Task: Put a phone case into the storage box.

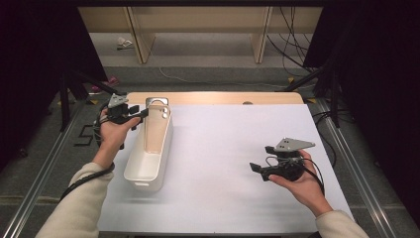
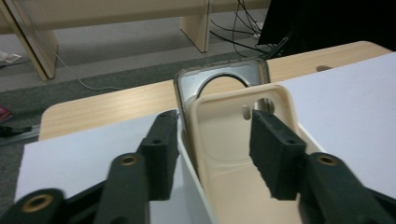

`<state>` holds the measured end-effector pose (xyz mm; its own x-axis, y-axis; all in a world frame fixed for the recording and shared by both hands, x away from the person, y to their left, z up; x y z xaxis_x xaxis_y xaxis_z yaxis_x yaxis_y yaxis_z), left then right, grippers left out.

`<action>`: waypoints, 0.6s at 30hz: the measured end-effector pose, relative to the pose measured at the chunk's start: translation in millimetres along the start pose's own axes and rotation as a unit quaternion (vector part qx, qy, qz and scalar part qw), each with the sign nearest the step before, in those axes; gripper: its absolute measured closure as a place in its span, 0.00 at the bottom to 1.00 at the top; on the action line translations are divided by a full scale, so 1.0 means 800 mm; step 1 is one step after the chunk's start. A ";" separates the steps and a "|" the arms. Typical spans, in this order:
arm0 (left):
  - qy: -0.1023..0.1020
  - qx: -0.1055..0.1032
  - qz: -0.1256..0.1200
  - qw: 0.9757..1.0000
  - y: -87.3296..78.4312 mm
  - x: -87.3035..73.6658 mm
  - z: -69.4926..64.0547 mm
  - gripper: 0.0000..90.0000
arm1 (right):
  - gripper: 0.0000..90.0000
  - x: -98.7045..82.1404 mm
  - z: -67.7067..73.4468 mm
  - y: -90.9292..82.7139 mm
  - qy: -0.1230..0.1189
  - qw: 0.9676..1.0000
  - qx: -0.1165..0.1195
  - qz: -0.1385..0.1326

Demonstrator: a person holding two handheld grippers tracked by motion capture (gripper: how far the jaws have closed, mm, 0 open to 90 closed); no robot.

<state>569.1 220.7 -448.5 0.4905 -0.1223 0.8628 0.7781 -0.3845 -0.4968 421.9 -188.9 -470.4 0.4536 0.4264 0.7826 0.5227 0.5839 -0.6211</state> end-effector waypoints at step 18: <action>-0.033 -0.036 0.006 0.999 -0.037 -0.005 -0.022 0.28 | 0.18 0.000 0.000 0.000 0.001 1.000 -0.001 0.001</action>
<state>537.2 216.1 -435.3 0.5252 -0.0681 0.8483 0.7433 -0.4486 -0.4962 421.9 -188.7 -470.6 0.4559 0.4257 0.7816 0.5235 0.5819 -0.6223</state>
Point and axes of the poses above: each handheld gripper's, and its own axes: y roughly forward along the jaws, x roughly out of its top, z roughly to its left, the point moved 9 cm from there along y, roughly forward along the jaws, and after that the axes turned 4 degrees about z, right-handed, at the moved point
